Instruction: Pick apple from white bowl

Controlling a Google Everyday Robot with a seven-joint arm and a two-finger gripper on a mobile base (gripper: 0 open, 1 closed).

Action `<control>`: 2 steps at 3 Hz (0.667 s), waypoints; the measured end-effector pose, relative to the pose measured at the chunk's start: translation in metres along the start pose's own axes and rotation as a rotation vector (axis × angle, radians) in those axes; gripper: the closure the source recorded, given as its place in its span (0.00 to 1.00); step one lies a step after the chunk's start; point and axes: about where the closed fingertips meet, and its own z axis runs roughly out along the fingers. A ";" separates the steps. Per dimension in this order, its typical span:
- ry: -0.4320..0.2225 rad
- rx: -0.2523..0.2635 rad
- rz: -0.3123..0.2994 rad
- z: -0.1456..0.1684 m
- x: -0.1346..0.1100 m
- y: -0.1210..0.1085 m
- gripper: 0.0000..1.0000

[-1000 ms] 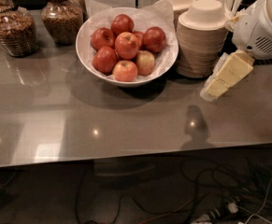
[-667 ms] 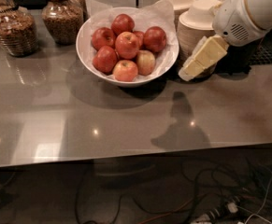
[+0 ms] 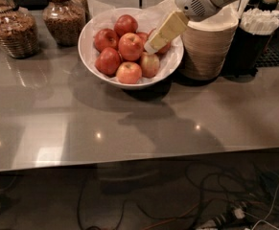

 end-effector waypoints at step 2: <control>-0.045 -0.009 -0.004 0.018 -0.001 0.006 0.00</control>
Offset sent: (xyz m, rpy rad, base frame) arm 0.0119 0.0325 -0.0298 0.1003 -0.0399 0.0559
